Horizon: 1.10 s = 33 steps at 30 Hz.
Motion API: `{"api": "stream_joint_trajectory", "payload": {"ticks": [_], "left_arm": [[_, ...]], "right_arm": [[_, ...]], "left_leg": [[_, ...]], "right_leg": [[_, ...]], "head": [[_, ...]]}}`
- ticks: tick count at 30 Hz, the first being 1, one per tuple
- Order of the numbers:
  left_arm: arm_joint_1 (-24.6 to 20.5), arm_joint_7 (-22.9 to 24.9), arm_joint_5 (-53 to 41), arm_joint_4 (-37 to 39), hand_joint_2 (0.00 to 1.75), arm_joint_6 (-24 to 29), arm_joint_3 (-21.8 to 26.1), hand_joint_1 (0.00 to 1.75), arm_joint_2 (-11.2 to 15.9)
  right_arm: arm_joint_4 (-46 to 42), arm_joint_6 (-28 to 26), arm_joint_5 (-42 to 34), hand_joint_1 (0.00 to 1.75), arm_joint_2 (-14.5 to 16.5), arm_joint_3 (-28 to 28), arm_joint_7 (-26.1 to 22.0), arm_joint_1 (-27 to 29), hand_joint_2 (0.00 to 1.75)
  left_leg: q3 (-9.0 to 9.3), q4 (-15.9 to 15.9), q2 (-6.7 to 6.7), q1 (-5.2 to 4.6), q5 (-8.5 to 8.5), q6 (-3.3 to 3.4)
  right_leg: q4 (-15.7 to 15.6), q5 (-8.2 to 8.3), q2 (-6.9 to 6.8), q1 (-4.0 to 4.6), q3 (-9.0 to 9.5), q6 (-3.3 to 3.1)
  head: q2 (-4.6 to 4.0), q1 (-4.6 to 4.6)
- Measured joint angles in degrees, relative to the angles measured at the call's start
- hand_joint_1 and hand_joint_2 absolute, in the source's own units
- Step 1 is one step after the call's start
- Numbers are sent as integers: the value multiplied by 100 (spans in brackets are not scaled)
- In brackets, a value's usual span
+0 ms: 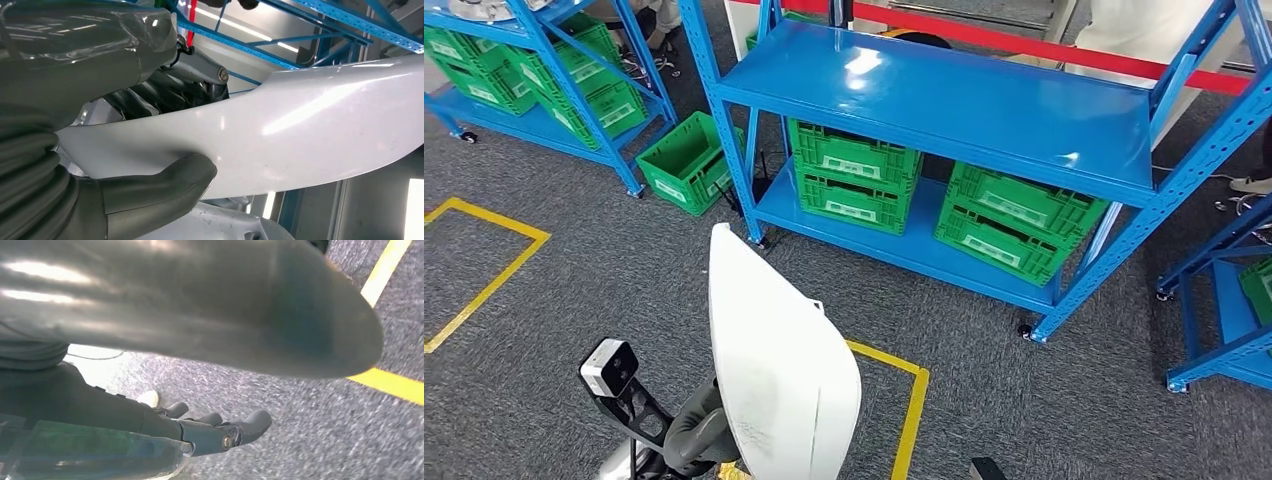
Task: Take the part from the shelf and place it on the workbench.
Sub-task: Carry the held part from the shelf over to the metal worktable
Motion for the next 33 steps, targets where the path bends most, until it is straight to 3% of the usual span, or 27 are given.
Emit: {"api": "stream_joint_trajectory", "payload": {"ticks": [3,5,8,10,11,14,16,18,20,23,25,26,28,29,31,33], "left_arm": [[8,-36,-52,27,175,-55,-11,175,25],[6,-53,-84,38,175,-61,-14,175,43],[20,-134,-193,44,175,-62,-13,175,61],[54,-208,-295,48,175,-64,-8,175,73],[66,-239,-339,49,175,-65,-3,175,81],[72,-323,-414,45,175,-71,16,175,100],[78,-379,-452,41,175,-71,28,175,108],[119,-437,-511,33,175,-69,57,175,120],[165,-496,-585,15,175,-69,103,175,127],[196,-552,-661,1,175,-70,141,175,113],[236,-574,-689,2,175,-72,154,175,108],[251,-585,-695,3,175,-73,159,175,108],[261,-605,-703,3,175,-74,163,175,105],[262,-622,-715,3,175,-74,165,175,104],[272,-661,-753,3,175,-69,171,175,103],[302,-705,-794,4,175,-55,186,175,108]], "right_arm": [[1,85,28,0,24,6,-21,21,0],[-1,116,50,0,29,10,-33,19,0],[-2,155,109,0,14,30,-40,31,0],[-4,165,143,0,3,49,-39,38,0],[-7,167,157,0,-1,61,-38,35,0],[-42,177,196,0,-12,105,-38,18,0],[-86,188,218,0,-38,144,-25,13,0],[-144,196,252,0,-63,179,-3,5,0],[-198,202,291,0,-91,215,23,-14,0],[-233,220,325,0,-131,295,87,-20,0],[-236,233,332,0,-154,332,116,-7,0],[-236,239,333,0,-163,346,121,-7,0],[-236,255,338,0,-180,369,124,-20,0],[-236,270,347,0,-185,388,132,-26,0],[-238,308,382,0,-190,432,160,-43,0],[-246,347,425,0,-177,480,195,-73,0]], "left_leg": [[-78,46,-77,16,15,-76],[-174,245,60,29,-131,-146],[-628,1252,327,100,-649,-268],[-794,1632,376,140,-730,-306],[-713,1489,402,151,-616,-307],[-126,372,687,121,-162,-251],[4,59,794,58,-113,-191],[-18,24,677,41,-80,-117],[2,-59,554,57,-13,-33],[0,-102,359,52,45,45],[-5,-97,194,31,52,58],[-4,-89,109,25,52,59],[-13,-42,-51,26,38,39],[-37,9,-124,18,18,14],[-104,90,-236,9,-9,-42],[-150,115,-310,21,-10,-83]], "right_leg": [[-23,34,-88,10,-6,-97],[-38,62,-168,-26,-6,-155],[-41,67,-314,-24,-19,-195],[-41,66,-431,-19,-28,-192],[-40,65,-485,-19,-27,-191],[-40,59,-633,7,-18,-177],[-43,53,-730,38,-22,-136],[-59,45,-819,36,-21,-70],[80,-60,-679,22,-81,-52],[1054,-496,-306,30,-530,-143],[1531,-607,-239,38,-771,-125],[1456,-528,-224,36,-748,-83],[773,-206,-99,13,-455,19],[424,-68,0,2,-303,34],[90,54,115,-4,-158,-5],[82,72,30,5,-151,-71]], "head": [[0,-1],[0,-19],[0,-40],[0,-40],[0,-40],[0,-40],[0,-35],[0,-32],[0,-22],[0,-1],[0,1],[0,1],[0,2],[0,1],[0,-4],[0,-7]]}}
